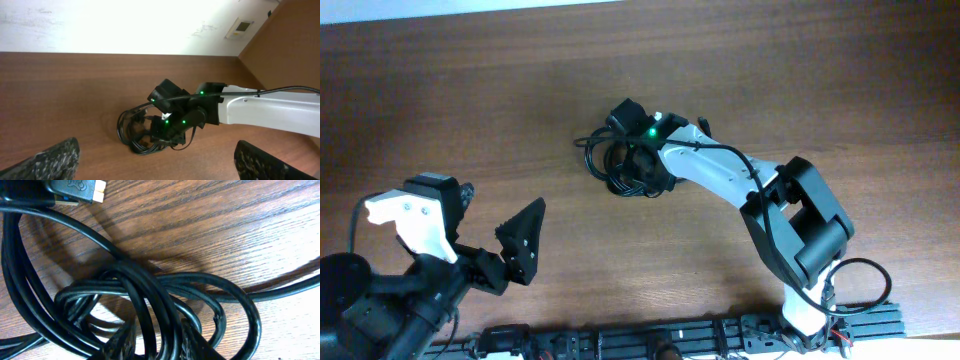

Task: Untangle cables
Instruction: 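Lower the right gripper and grasp the black cable bundle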

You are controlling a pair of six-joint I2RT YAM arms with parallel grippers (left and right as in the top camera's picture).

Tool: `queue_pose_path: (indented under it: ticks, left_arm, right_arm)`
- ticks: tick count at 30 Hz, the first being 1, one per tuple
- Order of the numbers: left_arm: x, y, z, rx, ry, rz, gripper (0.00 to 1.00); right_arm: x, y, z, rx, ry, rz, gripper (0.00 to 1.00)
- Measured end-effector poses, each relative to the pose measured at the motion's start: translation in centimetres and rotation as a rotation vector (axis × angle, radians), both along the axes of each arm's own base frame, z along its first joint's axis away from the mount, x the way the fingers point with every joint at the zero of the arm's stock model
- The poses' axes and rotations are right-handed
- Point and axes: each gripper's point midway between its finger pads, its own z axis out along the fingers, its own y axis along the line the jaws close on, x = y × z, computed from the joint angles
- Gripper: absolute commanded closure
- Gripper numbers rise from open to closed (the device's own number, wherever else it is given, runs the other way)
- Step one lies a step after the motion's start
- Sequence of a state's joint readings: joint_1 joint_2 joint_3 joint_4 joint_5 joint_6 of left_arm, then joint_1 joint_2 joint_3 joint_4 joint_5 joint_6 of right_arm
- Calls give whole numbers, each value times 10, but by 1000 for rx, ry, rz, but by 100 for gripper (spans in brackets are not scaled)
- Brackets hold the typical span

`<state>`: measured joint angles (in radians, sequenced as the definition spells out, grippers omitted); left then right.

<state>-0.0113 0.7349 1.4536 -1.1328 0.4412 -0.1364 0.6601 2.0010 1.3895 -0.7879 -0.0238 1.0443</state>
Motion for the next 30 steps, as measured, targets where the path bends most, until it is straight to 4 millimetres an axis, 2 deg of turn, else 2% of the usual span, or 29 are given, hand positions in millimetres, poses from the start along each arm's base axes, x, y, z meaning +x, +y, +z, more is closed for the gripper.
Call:
queue_pose_path:
  ticks: [8, 11, 13, 15, 17, 19, 20, 30]
  left_arm:
    - [0, 0, -1, 0, 3, 0, 1]
    - [0, 0, -1, 0, 3, 0, 1]
    - [0, 0, -1, 0, 3, 0, 1]
    - [0, 0, -1, 0, 3, 0, 1]
    - [0, 0, -1, 0, 4, 0, 1]
    - [0, 0, -1, 0, 4, 0, 1]
    - [0, 0, -1, 0, 4, 0, 1]
    - [0, 0, -1, 0, 4, 0, 1]
  right_arm:
    - [1, 1, -1, 3, -4, 0, 72]
    - [1, 1, -4, -2, 2, -1, 76]
    - [0, 0, -8, -7, 10, 0, 70]
    - [0, 0, -12, -11, 16, 3, 70]
    - [-1, 0, -16, -15, 23, 2, 78]
    - [-1, 0, -18, -18, 29, 0, 94]
    - [-1, 0, -19, -18, 29, 1, 96]
    - [0, 1, -18, -14, 23, 6, 96]
